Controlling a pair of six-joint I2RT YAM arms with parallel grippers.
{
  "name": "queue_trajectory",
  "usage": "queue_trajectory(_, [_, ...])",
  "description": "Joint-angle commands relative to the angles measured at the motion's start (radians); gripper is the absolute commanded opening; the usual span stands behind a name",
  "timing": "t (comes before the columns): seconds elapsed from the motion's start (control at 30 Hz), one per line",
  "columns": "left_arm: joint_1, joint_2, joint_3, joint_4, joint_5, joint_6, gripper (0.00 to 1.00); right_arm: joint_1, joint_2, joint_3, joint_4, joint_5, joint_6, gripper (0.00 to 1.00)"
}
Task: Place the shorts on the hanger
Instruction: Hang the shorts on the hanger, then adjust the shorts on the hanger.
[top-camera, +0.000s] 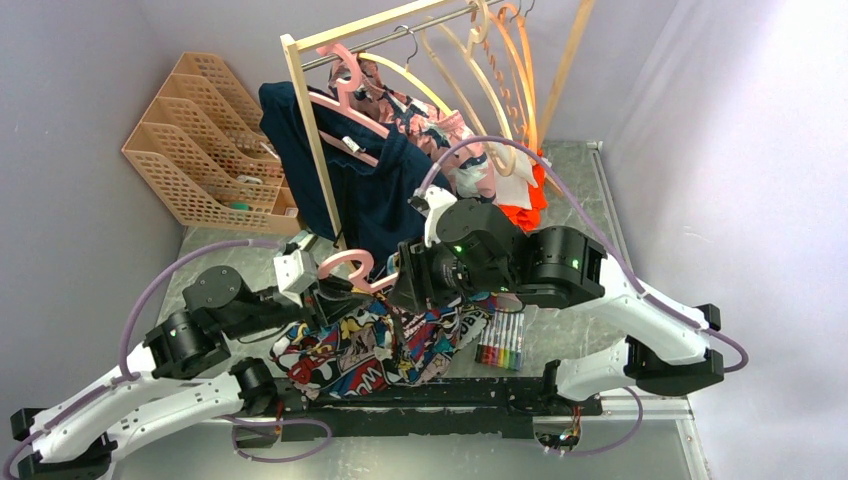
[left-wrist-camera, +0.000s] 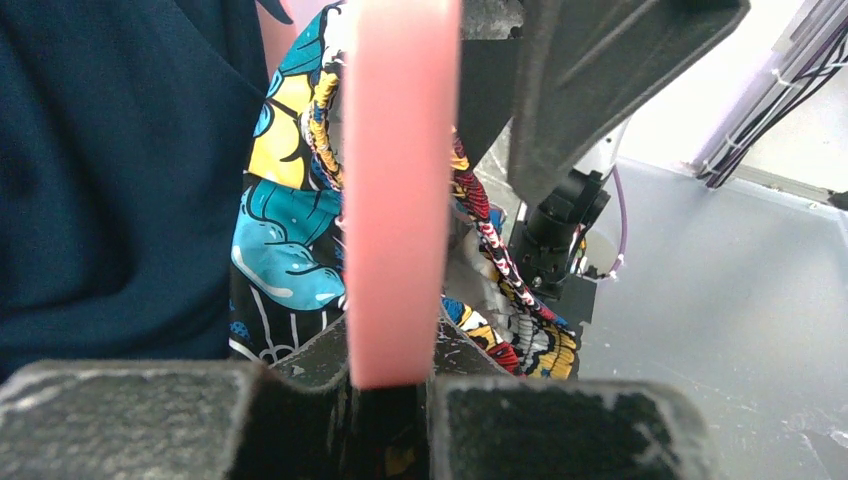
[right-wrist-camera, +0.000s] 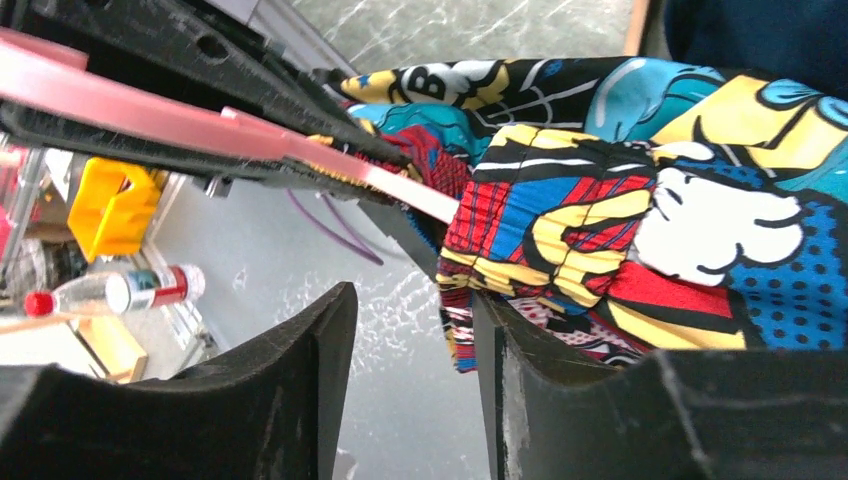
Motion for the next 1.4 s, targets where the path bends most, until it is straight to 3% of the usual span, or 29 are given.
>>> queue_trajectory(0.0, [0.002, -0.039, -0.025, 0.175, 0.019, -0.042, 0.07, 0.002, -0.033, 0.006, -0.006, -0.097, -0.07, 0.52])
queue_trajectory(0.33, [0.002, -0.084, -0.059, 0.232, 0.014, -0.059, 0.07, 0.003, -0.062, 0.28, -0.094, -0.102, -0.154, 0.69])
queue_trajectory(0.43, [0.002, -0.103, -0.071, 0.25, 0.008, -0.063, 0.07, 0.002, -0.073, 0.312, -0.098, -0.014, -0.173, 0.69])
queue_trajectory(0.6, [0.002, -0.107, -0.058, 0.223, -0.001, -0.063, 0.07, 0.002, -0.122, 0.228, -0.054, 0.213, -0.19, 0.55])
queue_trajectory(1.2, [0.002, -0.075, -0.033, 0.234, 0.013, -0.061, 0.07, 0.0, -0.037, 0.074, 0.02, 0.146, -0.196, 0.46])
queue_trajectory(1.37, [0.002, -0.07, -0.032, 0.252, 0.014, -0.059, 0.07, 0.002, -0.018, 0.042, 0.048, 0.109, -0.189, 0.37])
